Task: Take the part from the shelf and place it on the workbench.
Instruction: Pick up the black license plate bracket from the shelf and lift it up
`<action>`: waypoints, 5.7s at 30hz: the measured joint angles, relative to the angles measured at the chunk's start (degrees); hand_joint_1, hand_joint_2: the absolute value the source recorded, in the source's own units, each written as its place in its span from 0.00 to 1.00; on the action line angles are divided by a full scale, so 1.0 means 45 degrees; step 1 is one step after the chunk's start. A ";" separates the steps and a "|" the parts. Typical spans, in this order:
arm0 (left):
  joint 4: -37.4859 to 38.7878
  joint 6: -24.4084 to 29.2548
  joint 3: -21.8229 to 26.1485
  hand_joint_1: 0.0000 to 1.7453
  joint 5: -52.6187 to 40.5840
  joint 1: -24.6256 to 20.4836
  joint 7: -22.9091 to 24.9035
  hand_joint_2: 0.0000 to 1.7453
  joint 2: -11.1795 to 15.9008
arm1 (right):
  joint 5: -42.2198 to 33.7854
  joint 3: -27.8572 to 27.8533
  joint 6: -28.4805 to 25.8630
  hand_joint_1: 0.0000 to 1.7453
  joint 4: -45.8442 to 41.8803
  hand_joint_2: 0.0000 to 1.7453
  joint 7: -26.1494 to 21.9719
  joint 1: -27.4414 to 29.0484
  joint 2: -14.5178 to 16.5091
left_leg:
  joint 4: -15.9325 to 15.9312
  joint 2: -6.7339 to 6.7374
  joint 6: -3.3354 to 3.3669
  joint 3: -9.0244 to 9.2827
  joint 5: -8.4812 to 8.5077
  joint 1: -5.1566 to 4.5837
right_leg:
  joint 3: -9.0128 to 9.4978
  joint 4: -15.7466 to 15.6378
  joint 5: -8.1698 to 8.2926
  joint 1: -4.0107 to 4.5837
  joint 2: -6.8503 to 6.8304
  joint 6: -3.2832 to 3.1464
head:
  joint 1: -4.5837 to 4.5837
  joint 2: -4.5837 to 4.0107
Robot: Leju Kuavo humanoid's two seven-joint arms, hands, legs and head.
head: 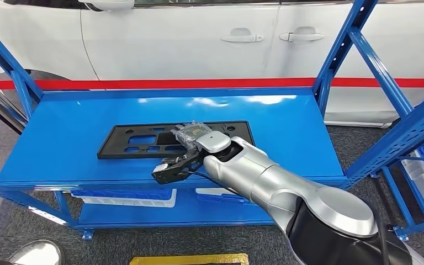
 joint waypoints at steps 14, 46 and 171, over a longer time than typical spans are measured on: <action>0.0000 0.0080 0.0123 0.00 -0.0035 -0.0001 0.0124 0.00 0.0006 | 0.0004 -0.0090 0.0013 0.00 0.0046 0.00 -0.0132 0.0180 0.0016 | 0.3646 0.0008 -0.0642 -0.1850 -0.1484 0.0046 | 0.1147 -0.2187 0.0593 0.0001 0.0018 -0.0508 | -0.0021 0.0003; 0.0000 0.0134 0.0396 0.00 -0.0271 -0.0024 0.0204 0.00 0.0137 | -0.0055 -0.0211 0.0108 0.00 0.0108 0.00 -0.0550 0.0671 0.0015 | 0.2983 -0.0009 -0.0663 -0.1561 -0.0926 0.0051 | 0.1239 -0.2143 0.0505 -0.0078 0.0013 -0.0457 | -0.0016 0.0001; 0.0000 -0.0580 0.1559 0.00 -0.0528 -0.0128 -0.1632 1.00 0.0413 | 0.0837 -0.2403 0.0850 1.00 -0.7043 1.00 0.1376 -0.4140 -0.4589 | 0.0258 -0.0059 -0.0222 -0.0119 -0.0149 -0.0079 | 0.0991 -0.1974 0.0546 -0.0197 0.0016 0.0197 | -0.0011 0.0001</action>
